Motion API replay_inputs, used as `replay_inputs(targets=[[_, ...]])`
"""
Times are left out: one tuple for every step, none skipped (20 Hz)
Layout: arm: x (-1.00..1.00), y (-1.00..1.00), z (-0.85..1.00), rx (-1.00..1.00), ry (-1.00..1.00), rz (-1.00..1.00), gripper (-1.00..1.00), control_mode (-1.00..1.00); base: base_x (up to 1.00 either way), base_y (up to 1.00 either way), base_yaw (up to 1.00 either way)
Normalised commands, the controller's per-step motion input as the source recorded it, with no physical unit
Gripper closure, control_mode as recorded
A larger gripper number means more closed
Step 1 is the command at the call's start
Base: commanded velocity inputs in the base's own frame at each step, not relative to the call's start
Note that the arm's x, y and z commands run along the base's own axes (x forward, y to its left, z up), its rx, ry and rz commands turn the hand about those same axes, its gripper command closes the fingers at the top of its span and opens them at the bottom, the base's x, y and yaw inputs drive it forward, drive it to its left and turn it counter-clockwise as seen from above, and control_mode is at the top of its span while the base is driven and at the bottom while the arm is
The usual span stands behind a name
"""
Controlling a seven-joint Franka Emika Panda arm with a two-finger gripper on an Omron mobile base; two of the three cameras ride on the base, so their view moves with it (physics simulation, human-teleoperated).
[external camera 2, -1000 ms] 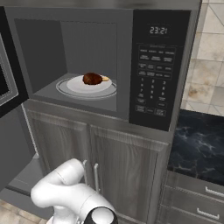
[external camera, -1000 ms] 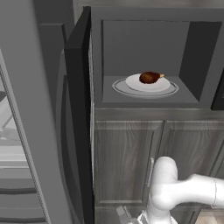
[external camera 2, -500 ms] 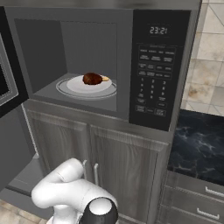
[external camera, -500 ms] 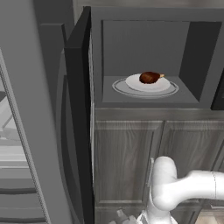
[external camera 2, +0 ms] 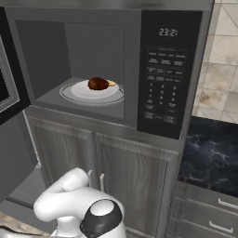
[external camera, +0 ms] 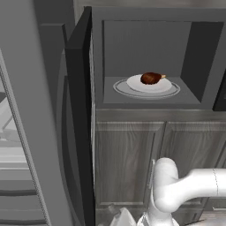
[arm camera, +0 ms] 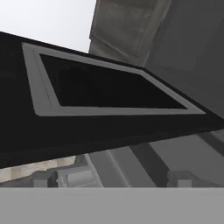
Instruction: Transport the steak from the fridge to the microwave and turn on the microwave.
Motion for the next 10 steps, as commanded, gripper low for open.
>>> replay_inputs(targets=[[0.23, 0.27, 0.0, 0.0, -0.1, -0.01, -1.0, -1.0, 0.0, 0.0, 0.0], [0.25, 0.27, 0.0, 0.0, -0.09, -0.02, -1.0, -1.0, 0.0, 0.0, 0.0], [0.29, 0.27, 0.0, 0.0, -0.07, -0.02, -1.0, -1.0, 0.0, 0.0, 0.0], [0.28, 0.24, -0.01, 0.0, -0.05, -0.03, -1.0, -1.0, 0.0, 0.0, 0.0], [0.29, 0.26, -0.05, 0.0, -0.05, -0.04, -1.0, -1.0, 0.0, 0.0, 0.0], [0.31, 0.23, -0.07, 0.0, -0.03, -0.04, -1.0, -1.0, 0.0, 0.0, 0.0], [0.28, 0.24, -0.08, 0.0, -0.03, -0.04, -1.0, -1.0, 0.0, 0.0, 0.0], [0.26, 0.25, -0.09, 0.0, -0.01, -0.05, -1.0, -1.0, 0.0, 0.0, 0.0], [0.27, 0.27, -0.06, 0.0, -0.02, -0.05, -1.0, -1.0, 0.0, 0.0, 0.0], [0.29, 0.29, -0.06, 0.0, -0.01, -0.07, -1.0, -1.0, 0.0, 0.0, 0.0]])
